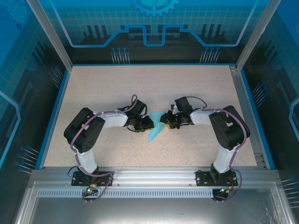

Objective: Fold a paper plane with a square sheet of paper (pick it up from the middle)
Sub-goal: Turn over the paper at the center of the table.

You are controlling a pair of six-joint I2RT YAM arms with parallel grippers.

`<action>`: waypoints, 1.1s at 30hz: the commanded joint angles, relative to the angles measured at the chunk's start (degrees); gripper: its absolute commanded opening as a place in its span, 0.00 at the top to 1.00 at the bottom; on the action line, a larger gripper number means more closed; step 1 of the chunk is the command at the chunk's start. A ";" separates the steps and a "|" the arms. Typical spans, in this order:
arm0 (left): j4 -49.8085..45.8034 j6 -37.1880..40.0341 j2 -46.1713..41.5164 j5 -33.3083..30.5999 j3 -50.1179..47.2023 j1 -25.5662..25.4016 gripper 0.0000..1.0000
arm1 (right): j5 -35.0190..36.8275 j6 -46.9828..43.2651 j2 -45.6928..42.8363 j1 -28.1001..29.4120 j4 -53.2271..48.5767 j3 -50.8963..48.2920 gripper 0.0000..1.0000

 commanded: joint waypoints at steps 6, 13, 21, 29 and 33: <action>0.85 -1.79 -2.38 2.00 -1.55 0.79 0.78 | -2.22 -0.01 2.50 0.43 5.63 -0.24 0.68; 0.99 -1.83 -3.49 1.49 -1.82 1.18 0.76 | -2.28 -1.25 2.81 0.39 7.85 -0.10 0.72; 0.99 -1.85 -4.47 0.94 -1.90 1.37 0.75 | -2.22 -2.49 4.19 0.46 8.23 1.02 0.77; 0.94 -2.27 -6.28 -0.84 -3.34 1.33 0.75 | -3.54 -3.69 4.54 0.52 11.03 0.99 0.83; 0.16 -1.94 -7.53 -2.48 -3.79 1.29 0.75 | -4.02 -4.14 4.56 0.51 10.61 1.79 0.83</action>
